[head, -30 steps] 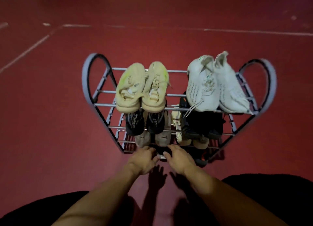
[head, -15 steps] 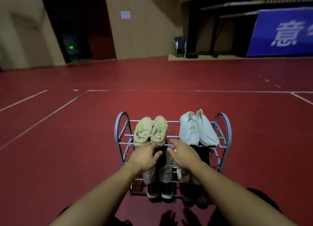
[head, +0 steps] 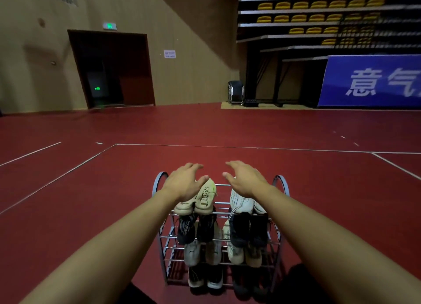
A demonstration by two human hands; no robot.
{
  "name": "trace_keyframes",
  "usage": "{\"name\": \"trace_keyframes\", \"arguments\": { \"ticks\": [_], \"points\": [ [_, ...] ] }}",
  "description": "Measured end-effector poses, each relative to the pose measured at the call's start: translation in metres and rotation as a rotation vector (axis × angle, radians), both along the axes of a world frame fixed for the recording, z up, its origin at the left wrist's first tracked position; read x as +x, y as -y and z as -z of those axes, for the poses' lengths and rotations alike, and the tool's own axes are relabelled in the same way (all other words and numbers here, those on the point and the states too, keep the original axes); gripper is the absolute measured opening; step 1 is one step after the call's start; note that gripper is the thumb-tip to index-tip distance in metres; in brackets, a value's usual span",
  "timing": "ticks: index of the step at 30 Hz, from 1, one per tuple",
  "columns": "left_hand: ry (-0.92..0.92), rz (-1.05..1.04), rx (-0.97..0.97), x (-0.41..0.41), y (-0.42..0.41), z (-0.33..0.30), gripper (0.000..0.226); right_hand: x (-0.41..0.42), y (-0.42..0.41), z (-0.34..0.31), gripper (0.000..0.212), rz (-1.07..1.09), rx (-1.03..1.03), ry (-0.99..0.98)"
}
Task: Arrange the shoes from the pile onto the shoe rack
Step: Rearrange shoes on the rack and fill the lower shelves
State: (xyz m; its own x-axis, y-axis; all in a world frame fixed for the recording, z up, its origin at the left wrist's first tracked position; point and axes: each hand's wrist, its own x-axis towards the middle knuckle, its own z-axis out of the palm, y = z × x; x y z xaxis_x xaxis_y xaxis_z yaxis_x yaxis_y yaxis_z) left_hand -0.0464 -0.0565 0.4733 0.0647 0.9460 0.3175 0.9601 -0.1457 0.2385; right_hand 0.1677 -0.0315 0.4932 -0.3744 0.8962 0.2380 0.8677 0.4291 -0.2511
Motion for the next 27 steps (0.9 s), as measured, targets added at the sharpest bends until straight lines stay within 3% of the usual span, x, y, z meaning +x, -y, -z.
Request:
{"name": "trace_keyframes", "arguments": {
  "ticks": [14, 27],
  "points": [
    [-0.024, 0.004, -0.064, 0.012, -0.052, -0.017, 0.057, 0.027, -0.053, -0.021, 0.056, 0.016, -0.030, 0.039],
    [-0.002, 0.031, -0.235, 0.021, -0.145, 0.060, 0.055, 0.050, -0.165, 0.063, 0.049, 0.100, -0.259, 0.072]
  ]
}}
